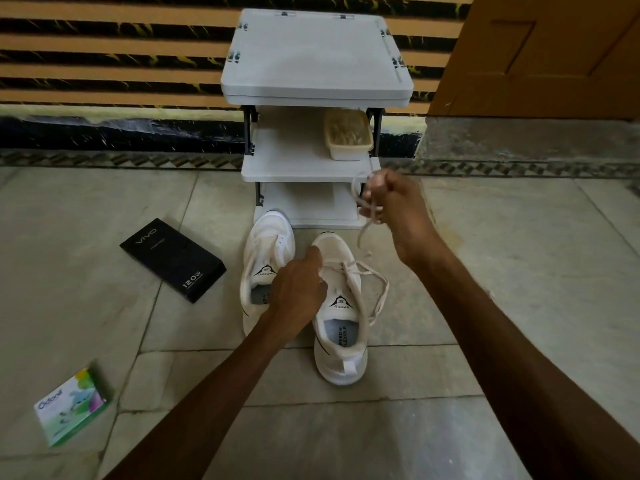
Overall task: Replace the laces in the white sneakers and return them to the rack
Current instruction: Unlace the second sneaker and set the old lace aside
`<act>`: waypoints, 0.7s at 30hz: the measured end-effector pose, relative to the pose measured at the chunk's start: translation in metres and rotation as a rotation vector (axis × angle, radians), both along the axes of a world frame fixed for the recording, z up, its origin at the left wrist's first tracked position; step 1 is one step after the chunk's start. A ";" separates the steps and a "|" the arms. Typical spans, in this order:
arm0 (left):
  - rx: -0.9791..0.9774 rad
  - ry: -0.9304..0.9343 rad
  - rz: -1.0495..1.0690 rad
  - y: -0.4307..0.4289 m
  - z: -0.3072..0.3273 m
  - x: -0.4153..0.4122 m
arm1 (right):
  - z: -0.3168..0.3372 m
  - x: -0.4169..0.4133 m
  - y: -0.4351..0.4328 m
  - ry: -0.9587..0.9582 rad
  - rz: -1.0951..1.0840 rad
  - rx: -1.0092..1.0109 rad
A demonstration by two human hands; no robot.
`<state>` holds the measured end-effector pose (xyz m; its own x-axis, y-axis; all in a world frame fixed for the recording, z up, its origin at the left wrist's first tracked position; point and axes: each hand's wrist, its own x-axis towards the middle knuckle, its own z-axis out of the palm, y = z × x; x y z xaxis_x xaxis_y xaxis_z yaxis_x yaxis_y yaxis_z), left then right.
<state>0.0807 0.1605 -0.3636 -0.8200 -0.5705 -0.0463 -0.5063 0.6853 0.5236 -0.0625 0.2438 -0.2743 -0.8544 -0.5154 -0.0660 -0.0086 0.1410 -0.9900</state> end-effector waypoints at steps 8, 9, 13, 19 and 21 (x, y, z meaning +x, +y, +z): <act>-0.109 -0.014 -0.155 -0.007 -0.020 -0.026 | -0.073 0.025 0.028 0.517 0.090 0.841; -0.159 -0.018 -0.181 -0.007 -0.022 -0.030 | -0.076 0.034 0.031 0.492 0.134 0.906; -0.127 0.009 -0.164 -0.007 -0.019 -0.037 | -0.089 0.055 0.041 0.593 0.164 0.910; 0.123 -0.083 -0.148 -0.009 -0.018 -0.041 | -0.098 0.058 0.059 0.329 -0.052 0.585; 0.759 0.128 0.174 -0.011 -0.011 -0.040 | -0.102 0.061 0.063 0.255 -0.104 0.569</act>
